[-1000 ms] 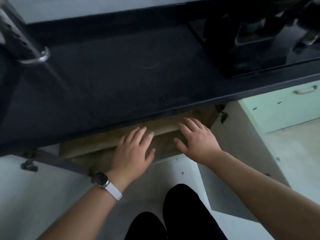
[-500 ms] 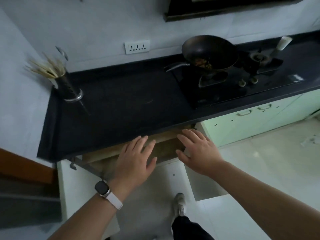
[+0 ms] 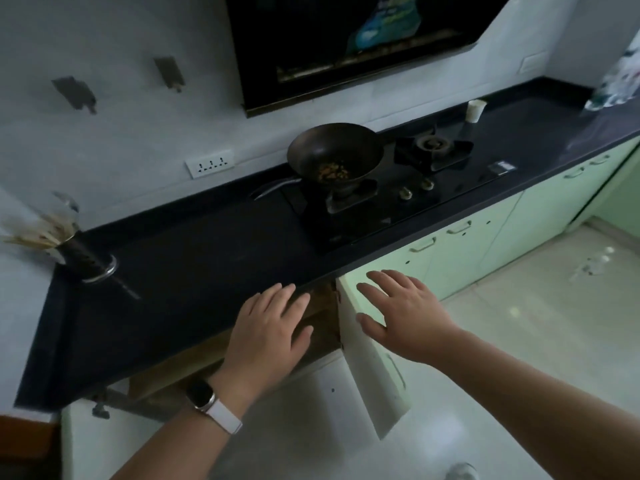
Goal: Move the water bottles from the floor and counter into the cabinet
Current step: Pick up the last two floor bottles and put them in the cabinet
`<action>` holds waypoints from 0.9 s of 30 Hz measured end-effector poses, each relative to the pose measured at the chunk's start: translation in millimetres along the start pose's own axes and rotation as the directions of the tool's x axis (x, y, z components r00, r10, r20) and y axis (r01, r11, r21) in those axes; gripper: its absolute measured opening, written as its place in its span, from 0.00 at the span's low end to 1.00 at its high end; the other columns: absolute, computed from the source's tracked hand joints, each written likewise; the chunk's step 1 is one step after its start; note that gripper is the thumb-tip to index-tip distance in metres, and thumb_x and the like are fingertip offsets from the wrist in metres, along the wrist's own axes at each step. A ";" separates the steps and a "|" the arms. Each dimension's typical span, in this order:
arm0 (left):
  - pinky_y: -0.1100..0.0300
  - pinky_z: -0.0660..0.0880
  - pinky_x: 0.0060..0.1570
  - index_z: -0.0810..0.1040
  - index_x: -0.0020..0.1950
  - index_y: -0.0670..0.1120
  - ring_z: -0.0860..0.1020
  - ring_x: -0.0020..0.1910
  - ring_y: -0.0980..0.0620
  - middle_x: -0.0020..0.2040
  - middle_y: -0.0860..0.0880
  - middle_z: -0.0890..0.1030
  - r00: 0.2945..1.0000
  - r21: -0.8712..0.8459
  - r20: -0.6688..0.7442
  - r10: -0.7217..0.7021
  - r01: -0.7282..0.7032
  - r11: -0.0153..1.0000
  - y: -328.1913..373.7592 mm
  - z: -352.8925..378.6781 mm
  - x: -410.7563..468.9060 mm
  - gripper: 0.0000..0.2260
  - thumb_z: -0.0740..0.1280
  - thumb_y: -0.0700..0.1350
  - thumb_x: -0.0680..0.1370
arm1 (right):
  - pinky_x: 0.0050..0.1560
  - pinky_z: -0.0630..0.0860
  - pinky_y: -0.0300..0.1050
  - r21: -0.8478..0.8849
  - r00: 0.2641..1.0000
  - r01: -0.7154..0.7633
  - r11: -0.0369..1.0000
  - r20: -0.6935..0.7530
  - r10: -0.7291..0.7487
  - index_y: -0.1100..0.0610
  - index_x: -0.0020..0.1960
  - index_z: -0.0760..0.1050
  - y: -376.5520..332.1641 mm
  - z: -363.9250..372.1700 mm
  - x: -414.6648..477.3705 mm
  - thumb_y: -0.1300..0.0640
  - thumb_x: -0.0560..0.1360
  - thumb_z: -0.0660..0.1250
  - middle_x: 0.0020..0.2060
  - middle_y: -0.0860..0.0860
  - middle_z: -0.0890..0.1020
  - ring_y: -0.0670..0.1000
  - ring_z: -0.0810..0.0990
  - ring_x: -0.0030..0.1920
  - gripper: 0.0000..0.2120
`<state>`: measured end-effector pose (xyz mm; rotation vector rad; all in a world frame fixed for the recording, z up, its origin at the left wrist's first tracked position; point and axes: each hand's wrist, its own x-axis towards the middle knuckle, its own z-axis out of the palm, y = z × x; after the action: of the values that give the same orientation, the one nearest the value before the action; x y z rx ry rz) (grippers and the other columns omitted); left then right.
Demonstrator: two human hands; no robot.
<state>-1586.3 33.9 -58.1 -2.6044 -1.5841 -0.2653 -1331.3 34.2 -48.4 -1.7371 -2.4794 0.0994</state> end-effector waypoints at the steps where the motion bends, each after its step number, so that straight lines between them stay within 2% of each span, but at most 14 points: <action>1: 0.48 0.68 0.67 0.72 0.72 0.51 0.71 0.71 0.47 0.70 0.48 0.75 1.000 0.004 0.009 0.005 -0.005 1.000 16.2 0.2 14.7 0.23 0.56 0.59 0.80 | 0.66 0.69 0.56 -0.007 1.000 -0.003 1.000 -0.019 0.003 0.50 0.68 0.72 21.8 -2.9 -5.1 0.36 0.78 0.48 0.67 0.52 0.75 0.59 0.72 0.67 0.28; 4: 0.46 0.70 0.67 0.74 0.71 0.50 0.71 0.70 0.46 0.69 0.48 0.76 0.999 -0.008 0.014 0.031 -0.030 1.000 73.7 3.2 62.9 0.23 0.56 0.59 0.80 | 0.60 0.74 0.56 -0.001 0.997 -0.038 0.999 -0.067 0.037 0.52 0.63 0.76 94.5 -16.6 -22.6 0.38 0.77 0.54 0.61 0.53 0.79 0.59 0.77 0.62 0.25; 8: 0.42 0.73 0.63 0.78 0.67 0.47 0.74 0.66 0.43 0.65 0.45 0.79 0.994 -0.009 -0.011 0.106 -0.106 0.994 152.8 15.8 133.7 0.22 0.59 0.57 0.78 | 0.60 0.74 0.55 -0.020 0.990 -0.071 0.997 -0.123 0.068 0.53 0.63 0.76 192.7 -35.5 -49.3 0.39 0.76 0.56 0.61 0.54 0.79 0.59 0.77 0.62 0.24; 16: 0.43 0.73 0.60 0.79 0.64 0.47 0.75 0.63 0.44 0.61 0.45 0.80 0.953 -0.057 -0.089 0.290 -0.295 0.954 300.7 36.5 255.1 0.22 0.60 0.56 0.77 | 0.61 0.73 0.54 -0.023 0.956 -0.252 0.967 -0.158 0.245 0.53 0.65 0.74 351.7 -60.5 -116.1 0.39 0.76 0.58 0.61 0.54 0.78 0.59 0.76 0.62 0.24; 21: 0.43 0.72 0.62 0.79 0.64 0.47 0.75 0.63 0.44 0.61 0.45 0.80 0.907 -0.066 -0.112 0.406 -0.414 0.908 364.5 44.0 314.2 0.22 0.60 0.57 0.76 | 0.63 0.71 0.54 -0.010 0.899 -0.407 0.914 -0.183 0.398 0.52 0.67 0.73 414.3 -79.2 -151.9 0.38 0.76 0.56 0.64 0.54 0.77 0.58 0.73 0.65 0.26; 25: 0.45 0.72 0.59 0.79 0.63 0.47 0.75 0.62 0.43 0.60 0.44 0.80 0.872 -0.102 -0.154 0.465 -0.482 0.870 406.6 53.8 358.9 0.22 0.60 0.57 0.76 | 0.64 0.69 0.54 0.007 0.812 -0.559 0.829 -0.202 0.548 0.50 0.68 0.72 457.5 -88.1 -171.9 0.37 0.76 0.54 0.65 0.53 0.76 0.58 0.72 0.67 0.27; 27: 0.45 0.73 0.58 0.79 0.63 0.46 0.76 0.61 0.42 0.60 0.44 0.80 0.855 -0.104 -0.165 0.493 -0.512 0.853 422.0 59.4 377.7 0.22 0.60 0.56 0.76 | 0.63 0.70 0.54 -0.007 0.789 -0.590 0.807 -0.217 0.575 0.50 0.68 0.73 473.7 -91.4 -178.7 0.37 0.76 0.54 0.65 0.53 0.76 0.58 0.73 0.66 0.27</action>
<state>-1035.8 178.1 -36.3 -2.9178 -0.8157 -0.5108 -817.5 27.4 -23.4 -2.3526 -1.7419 -0.1204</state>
